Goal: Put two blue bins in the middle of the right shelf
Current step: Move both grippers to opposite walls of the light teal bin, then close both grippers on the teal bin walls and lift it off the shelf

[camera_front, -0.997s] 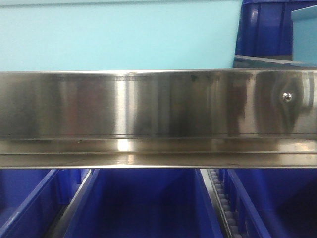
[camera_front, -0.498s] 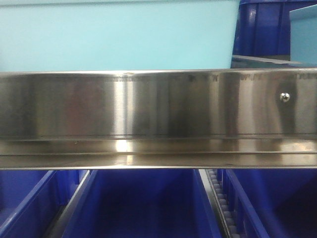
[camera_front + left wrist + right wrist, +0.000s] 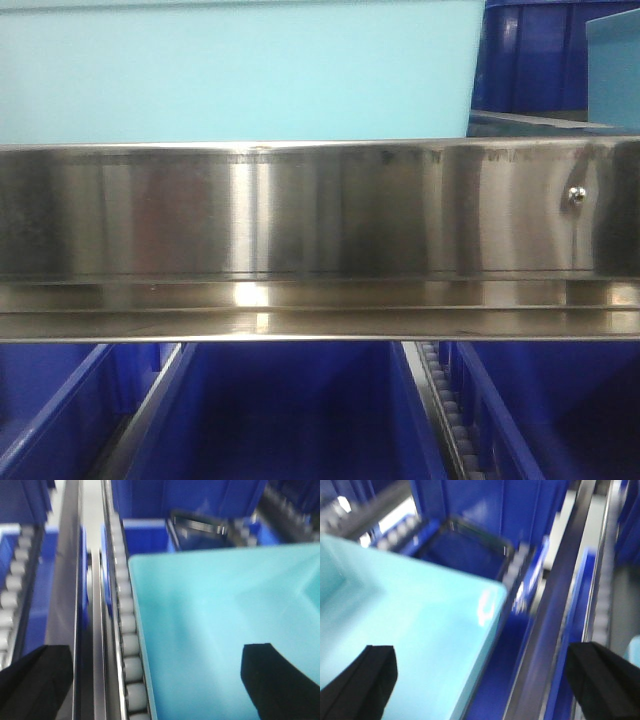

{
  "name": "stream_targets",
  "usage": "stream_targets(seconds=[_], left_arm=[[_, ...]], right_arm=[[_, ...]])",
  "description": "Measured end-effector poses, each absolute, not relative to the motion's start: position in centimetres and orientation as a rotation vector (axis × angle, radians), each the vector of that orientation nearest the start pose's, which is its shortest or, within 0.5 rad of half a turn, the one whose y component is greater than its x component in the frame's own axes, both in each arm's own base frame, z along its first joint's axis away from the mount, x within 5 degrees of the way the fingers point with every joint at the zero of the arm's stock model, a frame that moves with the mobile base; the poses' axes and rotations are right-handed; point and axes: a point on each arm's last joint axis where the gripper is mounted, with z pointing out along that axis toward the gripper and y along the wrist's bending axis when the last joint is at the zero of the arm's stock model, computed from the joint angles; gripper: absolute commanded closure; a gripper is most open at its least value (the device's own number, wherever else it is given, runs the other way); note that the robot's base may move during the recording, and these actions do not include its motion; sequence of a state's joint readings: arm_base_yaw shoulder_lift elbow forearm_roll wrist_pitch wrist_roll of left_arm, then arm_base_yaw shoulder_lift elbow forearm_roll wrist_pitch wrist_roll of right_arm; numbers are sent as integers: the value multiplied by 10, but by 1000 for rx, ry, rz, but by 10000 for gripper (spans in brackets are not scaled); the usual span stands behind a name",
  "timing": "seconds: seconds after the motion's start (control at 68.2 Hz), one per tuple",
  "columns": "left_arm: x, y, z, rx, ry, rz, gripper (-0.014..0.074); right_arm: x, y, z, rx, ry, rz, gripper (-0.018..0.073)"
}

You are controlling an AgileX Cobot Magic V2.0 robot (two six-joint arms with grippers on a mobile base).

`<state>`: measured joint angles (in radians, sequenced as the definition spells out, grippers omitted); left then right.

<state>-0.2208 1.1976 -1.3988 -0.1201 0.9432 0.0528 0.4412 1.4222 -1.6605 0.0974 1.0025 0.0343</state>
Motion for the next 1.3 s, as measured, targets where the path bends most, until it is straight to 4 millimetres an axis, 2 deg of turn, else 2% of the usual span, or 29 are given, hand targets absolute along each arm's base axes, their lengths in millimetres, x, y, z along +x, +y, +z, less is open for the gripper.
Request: stream_targets(seconds=[0.161,0.367,0.63,0.718,0.792,0.836,0.909,0.982,1.085,1.129,1.305], left_arm=[[270,-69,428,311,2373,-216,8],[308,-78,390,328,2537,-203,8],[331,-95,349,401,2678,-172,8],[335,-100,342,419,2698,-168,8],[335,-101,341,423,2703,-168,22],[335,-100,341,421,2703,-157,48],[335,-99,341,404,2705,-152,158],[336,-99,341,392,2708,-152,327],[336,-99,341,392,2707,-149,633],[335,-99,340,390,2714,-153,706],[335,-100,341,371,2718,-164,707]], right_arm=[[298,150,434,-451,2398,354,-9],[329,164,397,-427,2531,338,-9],[353,178,355,-415,2653,339,-2],[357,180,346,-416,2675,339,46],[358,181,343,-419,2685,337,129],[359,182,342,-419,2688,336,198],[359,182,341,-419,2690,336,344],[359,182,341,-414,2695,337,503],[358,182,341,-398,2704,347,713],[358,182,342,-392,2704,349,717],[358,183,341,-380,2711,355,712]])
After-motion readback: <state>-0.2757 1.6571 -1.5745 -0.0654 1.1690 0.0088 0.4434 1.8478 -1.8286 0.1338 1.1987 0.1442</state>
